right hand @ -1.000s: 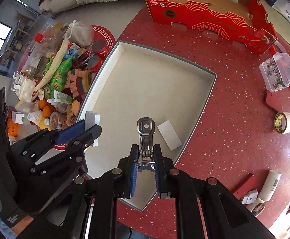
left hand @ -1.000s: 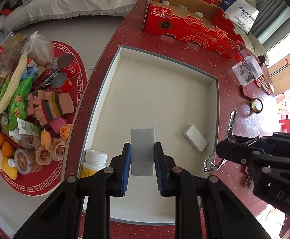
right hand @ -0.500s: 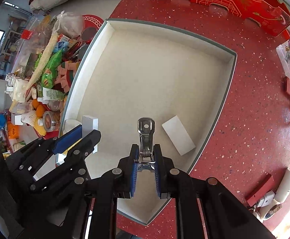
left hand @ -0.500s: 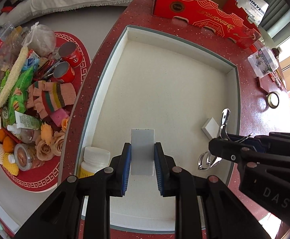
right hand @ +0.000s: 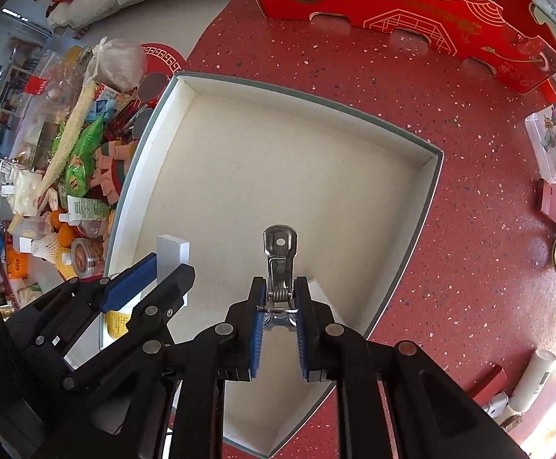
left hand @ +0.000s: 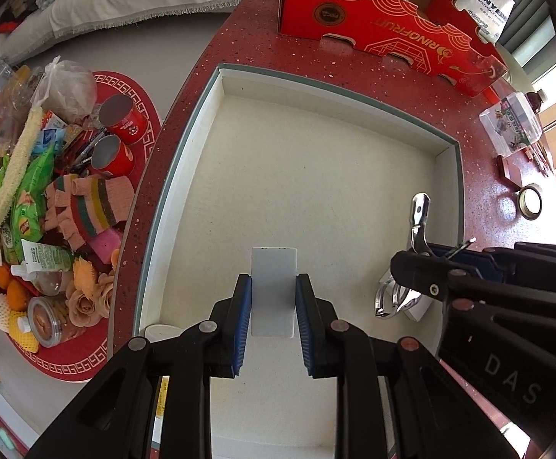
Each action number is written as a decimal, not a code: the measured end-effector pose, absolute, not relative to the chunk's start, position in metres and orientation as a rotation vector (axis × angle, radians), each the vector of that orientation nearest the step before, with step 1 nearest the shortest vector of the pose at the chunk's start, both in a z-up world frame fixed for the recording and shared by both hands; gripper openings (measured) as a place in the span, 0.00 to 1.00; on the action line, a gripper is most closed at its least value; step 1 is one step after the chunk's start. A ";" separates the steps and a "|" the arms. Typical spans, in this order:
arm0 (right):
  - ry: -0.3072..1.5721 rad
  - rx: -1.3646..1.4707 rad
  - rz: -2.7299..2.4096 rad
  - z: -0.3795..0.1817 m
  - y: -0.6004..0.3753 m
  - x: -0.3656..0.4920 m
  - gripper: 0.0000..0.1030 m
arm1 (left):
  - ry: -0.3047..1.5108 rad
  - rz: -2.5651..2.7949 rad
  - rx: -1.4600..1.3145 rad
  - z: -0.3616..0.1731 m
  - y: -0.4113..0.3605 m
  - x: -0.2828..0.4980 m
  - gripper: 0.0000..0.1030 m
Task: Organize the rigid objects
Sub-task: 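Open both grippers to release the eraser and clamp into the tray, then move the left gripper toward the red rectangular block on the table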
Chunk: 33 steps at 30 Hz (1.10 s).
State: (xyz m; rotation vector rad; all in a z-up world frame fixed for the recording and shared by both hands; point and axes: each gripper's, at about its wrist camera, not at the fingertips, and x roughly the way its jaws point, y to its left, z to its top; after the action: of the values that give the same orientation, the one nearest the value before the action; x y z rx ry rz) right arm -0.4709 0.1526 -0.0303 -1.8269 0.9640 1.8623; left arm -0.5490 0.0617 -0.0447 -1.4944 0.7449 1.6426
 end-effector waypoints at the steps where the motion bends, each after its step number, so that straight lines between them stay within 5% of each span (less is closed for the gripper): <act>1: 0.967 -1.835 1.863 -0.032 0.152 -0.471 0.16 | 0.762 1.645 -1.491 -0.046 0.062 -0.547 0.38; 2: 0.970 -1.840 1.866 -0.032 0.152 -0.471 0.20 | 0.774 1.642 -1.488 -0.047 0.062 -0.545 0.61; 3: 0.964 -1.841 1.869 -0.030 0.152 -0.470 0.27 | 0.773 1.640 -1.484 -0.047 0.061 -0.543 0.73; 5: 0.887 -1.810 1.869 -0.022 0.153 -0.468 0.89 | 0.754 1.672 -1.447 -0.043 0.058 -0.541 0.85; 6: 0.855 -1.774 1.888 -0.016 0.155 -0.465 0.95 | 0.735 1.676 -1.435 -0.040 0.056 -0.542 0.90; 8: 0.869 -1.746 1.909 -0.008 0.160 -0.461 0.95 | 0.740 1.704 -1.421 -0.038 0.053 -0.542 1.00; 19: 0.927 -1.668 1.791 0.023 0.174 -0.371 0.95 | 0.718 1.659 -1.434 -0.021 0.032 -0.521 1.00; 33: 1.147 -1.447 1.405 0.029 0.149 -0.151 0.95 | 0.953 1.331 -1.309 -0.012 0.069 -0.370 1.00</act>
State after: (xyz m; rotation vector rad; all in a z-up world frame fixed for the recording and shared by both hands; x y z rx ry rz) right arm -0.1508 0.1493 0.0289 -1.4468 1.1473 1.4051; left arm -0.3695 0.0692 -0.0121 -1.3085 0.9531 1.3308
